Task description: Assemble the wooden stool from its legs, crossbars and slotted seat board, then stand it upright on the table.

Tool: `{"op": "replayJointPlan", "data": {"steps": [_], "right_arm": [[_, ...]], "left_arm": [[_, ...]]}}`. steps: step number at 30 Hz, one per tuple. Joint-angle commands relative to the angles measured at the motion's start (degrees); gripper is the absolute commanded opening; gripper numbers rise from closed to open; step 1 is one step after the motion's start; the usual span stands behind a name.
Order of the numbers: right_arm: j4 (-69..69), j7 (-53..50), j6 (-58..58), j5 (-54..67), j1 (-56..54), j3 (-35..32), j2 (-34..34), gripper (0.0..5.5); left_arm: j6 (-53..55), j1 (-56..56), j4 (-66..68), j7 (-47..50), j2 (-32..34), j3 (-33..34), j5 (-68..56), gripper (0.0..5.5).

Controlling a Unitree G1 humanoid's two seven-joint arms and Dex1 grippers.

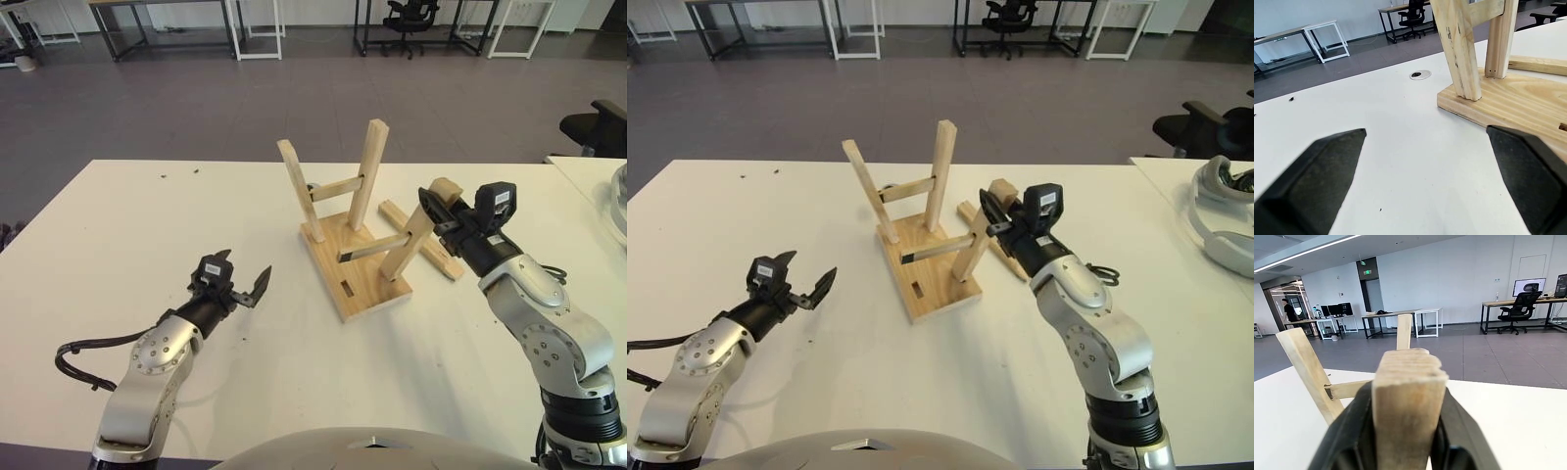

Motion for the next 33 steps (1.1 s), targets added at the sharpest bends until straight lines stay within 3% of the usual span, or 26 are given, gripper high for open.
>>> {"op": "replayJointPlan", "data": {"steps": [1, 4, 7, 11, 17, 20, 24, 28, 33], "right_arm": [[1.5, 0.8, 1.4, -2.1, -0.5, 0.0, 0.9, 1.09], [-0.2, 1.7, 1.0, -0.9, -2.8, -0.8, 1.9, 1.09], [-1.4, 2.1, 0.4, 0.4, -4.7, -2.0, 3.0, 1.88], [-2.7, 2.2, 0.8, 2.6, -9.3, -4.6, 3.7, 2.51], [2.2, 1.6, 2.0, 15.7, -23.9, -16.2, 0.5, 3.47], [10.2, 3.3, 1.4, 13.8, -25.5, -19.6, -3.1, 3.99], [22.5, 12.7, -1.8, -3.0, -15.1, -9.4, -9.8, 4.06], [35.5, 24.4, -11.9, -11.9, -8.5, -2.6, -7.8, 4.06], [54.9, 29.0, -21.0, -22.3, -10.7, 3.1, -4.6, 4.06]], "left_arm": [[-0.3, -1.6, 0.7, -0.7, 0.6, -0.2, 1.0, 4.55], [-0.3, -1.9, 0.9, -0.9, 0.7, 0.0, 1.0, 4.55], [-0.3, -2.0, 1.1, -0.9, 0.7, 0.1, 1.0, 4.55], [-0.3, -2.3, 1.8, -0.6, 0.3, -0.1, 1.0, 4.55], [-0.8, -2.1, 2.2, -0.5, 0.5, 0.6, 1.3, 4.55], [-1.6, -2.4, 2.8, 0.0, 0.2, 1.8, 1.3, 4.55], [-3.5, -3.9, 4.4, 0.7, 0.0, 4.8, 0.9, 4.55], [-4.3, -5.3, 6.4, 0.9, -0.1, 6.2, 0.8, 4.55], [-4.1, -7.1, 7.8, 0.3, 0.0, 5.4, 0.9, 4.55]]}}
